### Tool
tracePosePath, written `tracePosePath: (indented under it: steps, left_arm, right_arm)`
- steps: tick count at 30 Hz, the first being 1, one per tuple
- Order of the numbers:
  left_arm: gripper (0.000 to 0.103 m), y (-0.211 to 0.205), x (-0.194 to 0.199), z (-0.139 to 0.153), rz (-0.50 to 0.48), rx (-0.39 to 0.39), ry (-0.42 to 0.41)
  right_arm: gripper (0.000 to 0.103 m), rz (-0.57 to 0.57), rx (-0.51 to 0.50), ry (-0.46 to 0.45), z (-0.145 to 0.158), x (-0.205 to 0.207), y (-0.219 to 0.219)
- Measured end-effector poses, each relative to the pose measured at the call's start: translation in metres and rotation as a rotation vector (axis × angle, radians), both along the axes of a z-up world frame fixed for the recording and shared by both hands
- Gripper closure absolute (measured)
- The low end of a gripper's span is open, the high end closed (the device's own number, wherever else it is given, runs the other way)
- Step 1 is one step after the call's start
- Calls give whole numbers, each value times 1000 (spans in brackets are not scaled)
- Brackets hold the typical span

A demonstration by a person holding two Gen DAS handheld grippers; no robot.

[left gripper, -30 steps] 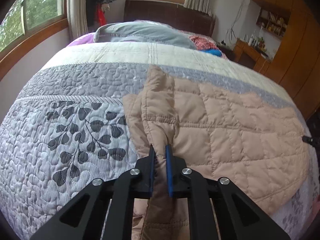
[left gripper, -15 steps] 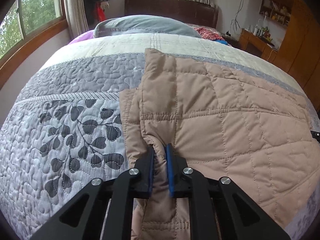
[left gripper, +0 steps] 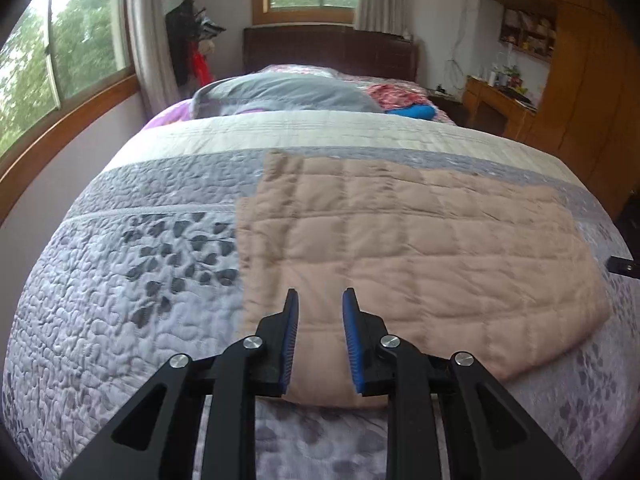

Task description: Fold large clothes

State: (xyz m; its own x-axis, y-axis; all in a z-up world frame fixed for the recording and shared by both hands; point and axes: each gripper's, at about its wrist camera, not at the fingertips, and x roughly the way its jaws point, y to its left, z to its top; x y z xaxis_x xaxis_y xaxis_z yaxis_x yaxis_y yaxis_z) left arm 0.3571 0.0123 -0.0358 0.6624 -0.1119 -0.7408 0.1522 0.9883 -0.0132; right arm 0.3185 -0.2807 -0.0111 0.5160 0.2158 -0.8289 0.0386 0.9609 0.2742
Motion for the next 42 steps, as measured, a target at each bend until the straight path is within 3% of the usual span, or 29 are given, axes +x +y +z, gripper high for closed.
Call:
tracePosePath:
  steps: [8, 14, 19, 28, 36, 39, 42]
  left_arm:
    - [80, -48, -10, -34, -78, 54, 44]
    - [80, -54, -5, -61, -95, 70, 105]
    - [80, -51, -3, -67, -111, 62, 113]
    - [80, -49, -3, -73, -114, 65, 89]
    - [80, -47, -10, -70, -106, 47, 80]
    - [76, -47, -17, -59, -111, 69, 62]
    - [64, -45, -26, -46, -112, 108, 6]
  right_arm:
    - [82, 14, -54, 48, -33, -8, 41]
    - [83, 15, -85, 114, -68, -3, 47]
    - [83, 12, -65, 106, -80, -3, 44]
    - [84, 12, -118, 54, -85, -9, 50]
    - [83, 20, -83, 37, -79, -11, 48]
    - [71, 49, -60, 14, -66, -21, 41]
    - [62, 50, -82, -38, -46, -31, 34]
